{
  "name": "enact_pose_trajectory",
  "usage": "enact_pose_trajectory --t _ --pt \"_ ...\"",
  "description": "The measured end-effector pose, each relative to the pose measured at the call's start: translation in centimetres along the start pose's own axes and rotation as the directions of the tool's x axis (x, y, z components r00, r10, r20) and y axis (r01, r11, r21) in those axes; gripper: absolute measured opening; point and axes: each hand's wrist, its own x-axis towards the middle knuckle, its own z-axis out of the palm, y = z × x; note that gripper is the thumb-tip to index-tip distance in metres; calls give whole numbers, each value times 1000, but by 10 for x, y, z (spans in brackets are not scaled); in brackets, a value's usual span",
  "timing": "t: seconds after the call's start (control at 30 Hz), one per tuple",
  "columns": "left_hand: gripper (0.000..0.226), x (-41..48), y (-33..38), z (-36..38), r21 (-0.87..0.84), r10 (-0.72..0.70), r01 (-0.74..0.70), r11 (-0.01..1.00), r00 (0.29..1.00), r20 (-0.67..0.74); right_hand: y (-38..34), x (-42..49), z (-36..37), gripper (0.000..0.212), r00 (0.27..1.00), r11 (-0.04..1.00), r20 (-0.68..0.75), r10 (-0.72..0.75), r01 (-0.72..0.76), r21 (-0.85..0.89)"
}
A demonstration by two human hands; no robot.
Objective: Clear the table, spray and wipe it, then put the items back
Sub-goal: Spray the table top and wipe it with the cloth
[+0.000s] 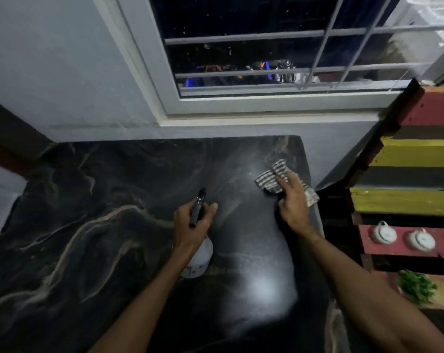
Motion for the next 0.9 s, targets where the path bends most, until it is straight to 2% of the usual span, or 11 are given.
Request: enact_pose_trajectory --t 0.07,0.1,0.17,0.23,0.3,0.37,0.5,0.63,0.77,0.87,0.9 --pt "36 -21 -9 -22 -43 7 -7 999 1000 -5 -44 -20 23 71 998 996 -10 61 -60 62" --pt "35 -29 -14 -33 -61 15 -15 998 1000 -9 -73 -39 41 67 998 996 62 -8 3 88" --pt "37 -46 -26 -57 -60 39 -39 997 999 -7 -115 -81 75 64 930 953 211 -300 280 121" --pt "42 -57 -38 -77 -41 46 -46 998 999 -2 -133 -89 81 67 891 920 233 -390 362 153" --pt "43 -69 -53 -102 -36 59 -60 998 998 -20 -142 -77 88 68 976 972 115 -187 167 165" --pt "47 -83 -68 -125 9 40 -40 999 998 -55 -158 -77 98 67 994 993 105 -36 24 115" --pt "50 -111 -88 -156 -14 -93 92 996 990 -103 -172 -98 102 67 964 988 220 -153 152 19" --pt "43 -129 -98 -174 -156 -278 263 952 957 -81 -187 -96 104 71 989 995 115 96 -97 4" --pt "54 -144 -106 -185 -35 -204 201 979 959 -196 -233 -120 153 68 951 981 243 -192 188 37" --pt "51 -154 -108 -196 -90 -198 181 979 950 -243 -271 -116 173 66 964 993 243 -108 91 82" --pt "47 -158 -110 -199 -102 -188 167 981 947 -261 -286 -124 178 63 952 985 260 -159 133 112"
